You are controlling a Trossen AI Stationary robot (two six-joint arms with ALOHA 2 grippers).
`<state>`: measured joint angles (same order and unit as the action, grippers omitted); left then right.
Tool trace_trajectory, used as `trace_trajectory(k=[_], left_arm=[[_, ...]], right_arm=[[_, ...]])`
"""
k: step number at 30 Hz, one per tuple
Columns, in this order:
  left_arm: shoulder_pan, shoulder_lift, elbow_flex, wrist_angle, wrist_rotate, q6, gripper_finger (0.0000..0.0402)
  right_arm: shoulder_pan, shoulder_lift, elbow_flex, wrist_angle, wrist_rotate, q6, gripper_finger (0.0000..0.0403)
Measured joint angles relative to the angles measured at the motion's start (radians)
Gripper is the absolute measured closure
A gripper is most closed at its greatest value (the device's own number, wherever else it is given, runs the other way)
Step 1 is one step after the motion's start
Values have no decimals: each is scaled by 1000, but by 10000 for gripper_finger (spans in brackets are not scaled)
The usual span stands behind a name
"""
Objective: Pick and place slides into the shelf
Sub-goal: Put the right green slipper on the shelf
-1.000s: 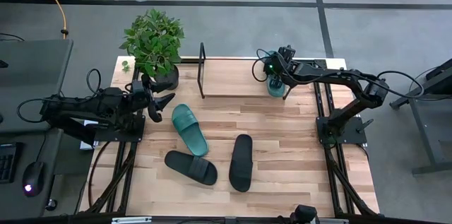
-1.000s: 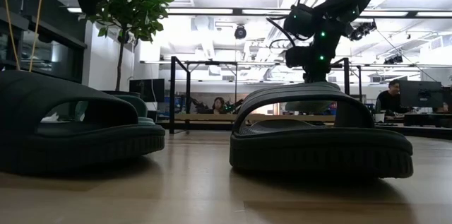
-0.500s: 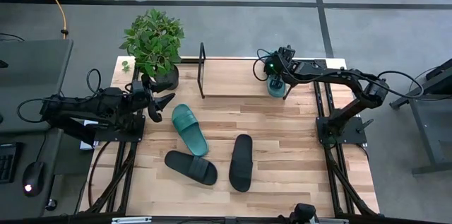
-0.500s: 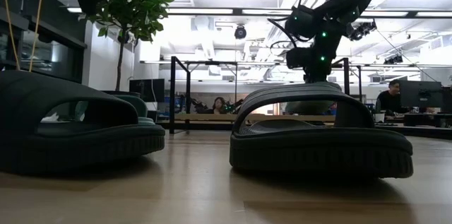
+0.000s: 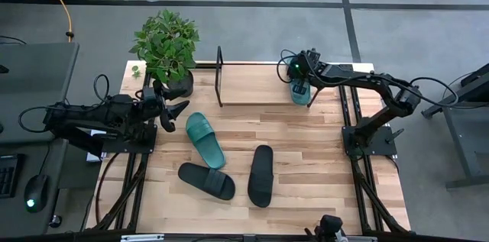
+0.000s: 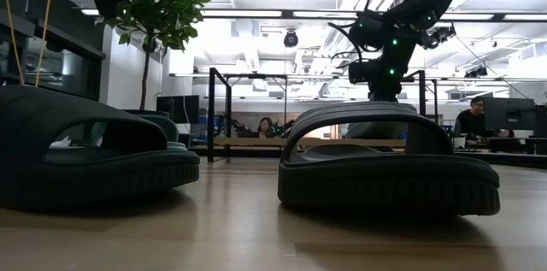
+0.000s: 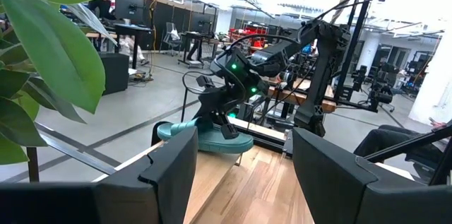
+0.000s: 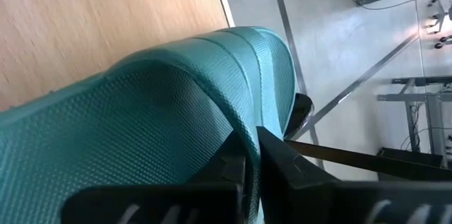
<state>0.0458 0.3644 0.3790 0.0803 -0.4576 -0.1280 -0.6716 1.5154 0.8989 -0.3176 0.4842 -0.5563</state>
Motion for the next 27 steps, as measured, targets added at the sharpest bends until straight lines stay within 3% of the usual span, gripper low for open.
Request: trace_trajectory(k=[16,27], left_arm=[[0,0,0,0,0,0,186],[0,0,0,0,0,0,186]], right_arm=[[0,2,-1,-25,-39,30,291],[16,3,-1,-50,-20,62,276]])
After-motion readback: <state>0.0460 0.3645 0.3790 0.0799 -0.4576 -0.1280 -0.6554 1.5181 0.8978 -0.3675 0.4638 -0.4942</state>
